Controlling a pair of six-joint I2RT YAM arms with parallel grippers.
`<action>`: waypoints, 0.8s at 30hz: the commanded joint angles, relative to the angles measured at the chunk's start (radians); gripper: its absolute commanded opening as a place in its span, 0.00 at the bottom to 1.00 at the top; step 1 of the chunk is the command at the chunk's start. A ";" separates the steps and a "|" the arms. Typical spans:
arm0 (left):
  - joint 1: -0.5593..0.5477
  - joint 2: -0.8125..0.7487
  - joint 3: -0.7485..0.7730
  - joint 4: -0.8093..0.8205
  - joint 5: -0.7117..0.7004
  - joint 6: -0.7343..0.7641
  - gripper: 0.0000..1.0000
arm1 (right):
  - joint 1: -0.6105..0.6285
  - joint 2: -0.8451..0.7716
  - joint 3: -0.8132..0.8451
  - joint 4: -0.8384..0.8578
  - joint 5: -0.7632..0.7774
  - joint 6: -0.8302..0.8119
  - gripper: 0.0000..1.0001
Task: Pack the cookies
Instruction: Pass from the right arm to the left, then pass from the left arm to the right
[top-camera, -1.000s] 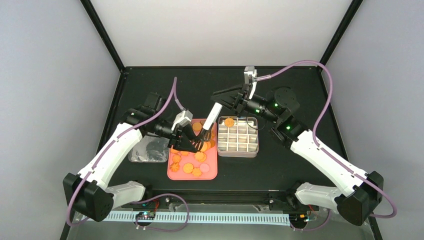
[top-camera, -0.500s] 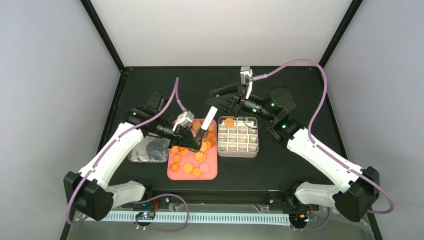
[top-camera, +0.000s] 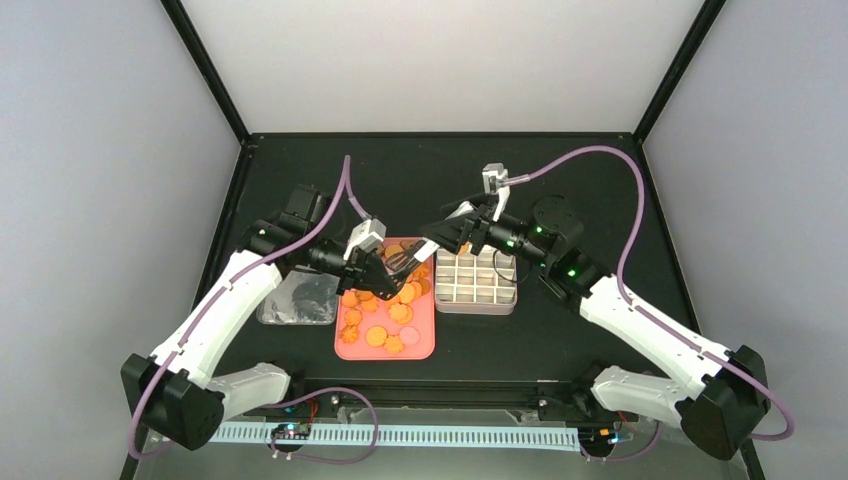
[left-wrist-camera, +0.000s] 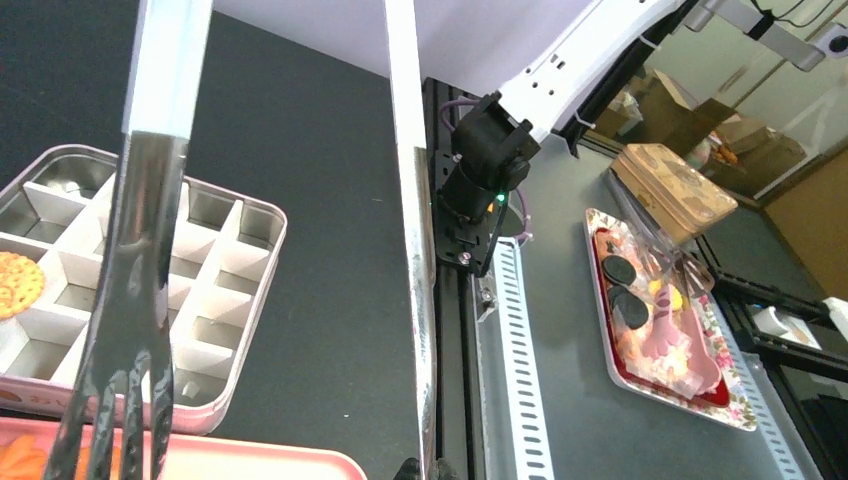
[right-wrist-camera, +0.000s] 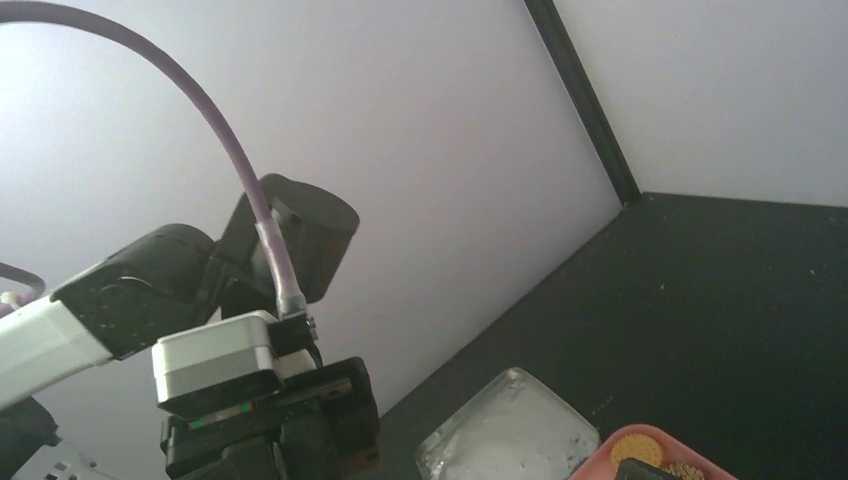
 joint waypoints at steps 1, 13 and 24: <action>-0.002 -0.012 0.019 0.038 0.013 -0.006 0.01 | 0.004 0.000 -0.004 -0.009 0.003 -0.004 1.00; -0.002 -0.061 -0.066 0.292 -0.102 -0.223 0.02 | 0.028 0.074 0.067 -0.040 -0.002 0.101 0.93; 0.006 -0.099 -0.154 0.574 -0.223 -0.545 0.02 | 0.031 0.212 0.141 0.103 -0.107 0.238 0.94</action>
